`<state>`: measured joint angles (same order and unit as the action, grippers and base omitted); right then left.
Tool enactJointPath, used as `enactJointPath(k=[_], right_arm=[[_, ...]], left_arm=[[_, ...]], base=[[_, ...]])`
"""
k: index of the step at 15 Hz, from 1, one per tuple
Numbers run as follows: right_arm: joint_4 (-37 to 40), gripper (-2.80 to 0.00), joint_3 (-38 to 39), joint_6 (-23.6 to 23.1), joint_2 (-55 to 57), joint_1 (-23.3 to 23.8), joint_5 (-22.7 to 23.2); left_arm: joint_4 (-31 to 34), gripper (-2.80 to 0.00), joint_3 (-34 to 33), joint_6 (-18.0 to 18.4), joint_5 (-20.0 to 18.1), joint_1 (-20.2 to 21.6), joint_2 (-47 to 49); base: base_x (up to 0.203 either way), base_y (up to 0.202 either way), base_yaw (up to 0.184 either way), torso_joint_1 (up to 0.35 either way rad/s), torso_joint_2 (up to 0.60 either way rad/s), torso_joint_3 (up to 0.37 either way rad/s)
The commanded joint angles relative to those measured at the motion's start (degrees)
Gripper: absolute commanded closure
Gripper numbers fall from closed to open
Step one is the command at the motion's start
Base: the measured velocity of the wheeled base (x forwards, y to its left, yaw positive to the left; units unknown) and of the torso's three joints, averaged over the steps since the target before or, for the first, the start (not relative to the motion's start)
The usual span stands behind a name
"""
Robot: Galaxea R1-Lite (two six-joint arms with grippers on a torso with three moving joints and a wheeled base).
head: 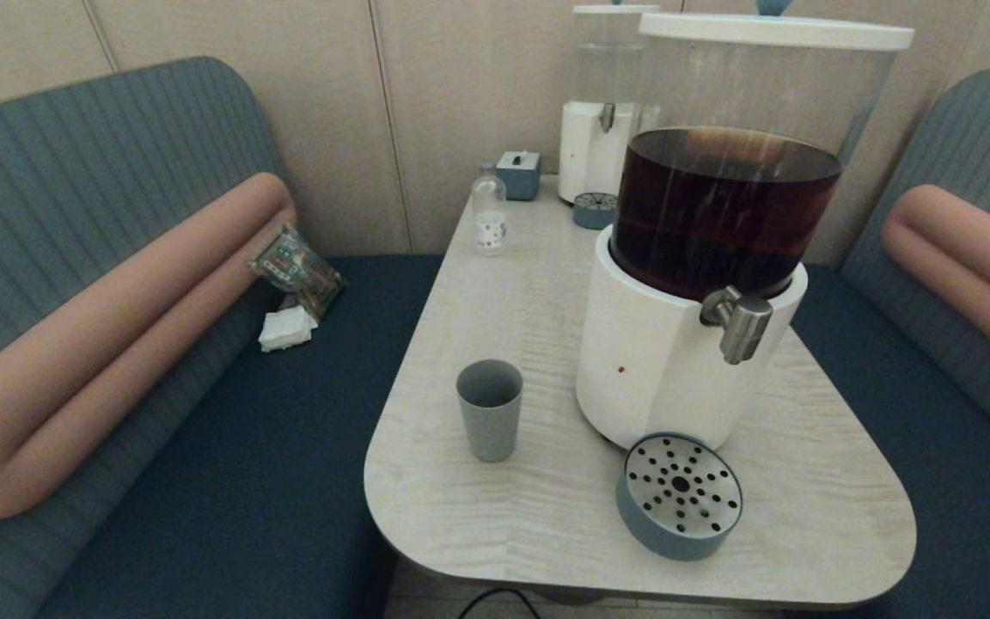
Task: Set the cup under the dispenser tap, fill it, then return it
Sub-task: Pick up the cup
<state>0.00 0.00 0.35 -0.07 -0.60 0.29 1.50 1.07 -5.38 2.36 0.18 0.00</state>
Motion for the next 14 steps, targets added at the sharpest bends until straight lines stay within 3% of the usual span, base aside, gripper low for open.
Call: enactJointPath(k=[1, 3, 4, 6, 8, 10, 11, 13, 14], right_arm=[[0.0, 0.0, 0.0, 0.0, -0.01, -0.02, -0.03], [0.01, 0.0, 0.0, 0.09, -0.01, -0.02, -0.38], [0.03, 0.0, 0.05, 0.09, -0.01, -0.02, -0.38], [0.02, 0.0, 0.0, 0.09, -0.1, -0.02, -0.38], [0.09, 0.0, 0.0, 0.17, -0.1, -0.02, -0.38], [0.09, 0.0, 0.05, 0.17, -0.1, -0.02, -0.47], [0.04, 0.0, 0.0, 0.17, -0.1, -0.02, -0.42], [0.09, 0.0, 0.08, 0.17, -0.1, -0.02, -0.46], [0.09, 0.0, 0.08, 0.1, -0.1, -0.02, -0.43]], left_arm=[[-2.29, 0.0, -0.81, -0.69, 0.01, 0.08, 0.09], [-5.29, 0.0, 2.91, -3.06, -0.14, 0.05, 0.22], [-5.76, 0.0, 8.16, -4.37, -0.19, 0.03, 1.02], [-5.9, 0.0, 17.55, -9.5, -0.41, 0.01, 6.19], [-3.83, 0.0, 21.67, -14.04, -3.25, -0.22, 13.83], [-1.36, 0.0, 20.14, -14.99, -16.22, -0.64, 18.2], [-0.87, 0.0, 17.99, -14.68, -20.73, -0.74, 19.63], [-1.25, 0.0, 18.33, -18.29, -28.14, -0.8, 22.53], [-1.86, 0.0, 19.07, -19.83, -29.79, -0.8, 23.73]], base=[[0.0, 0.0, 0.0, 0.0, 0.0, 0.0], [0.0, 0.0, 0.0, 0.0, 0.0, 0.0], [0.0, 0.0, 0.0, 0.0, 0.0, 0.0], [0.0, 0.0, 0.0, 0.0, 0.0, 0.0], [0.0, 0.0, 0.0, 0.0, 0.0, 0.0], [0.0, 0.0, 0.0, 0.0, 0.0, 0.0], [0.0, 0.0, 0.0, 0.0, 0.0, 0.0], [0.0, 0.0, 0.0, 0.0, 0.0, 0.0], [0.0, 0.0, 0.0, 0.0, 0.0, 0.0]])
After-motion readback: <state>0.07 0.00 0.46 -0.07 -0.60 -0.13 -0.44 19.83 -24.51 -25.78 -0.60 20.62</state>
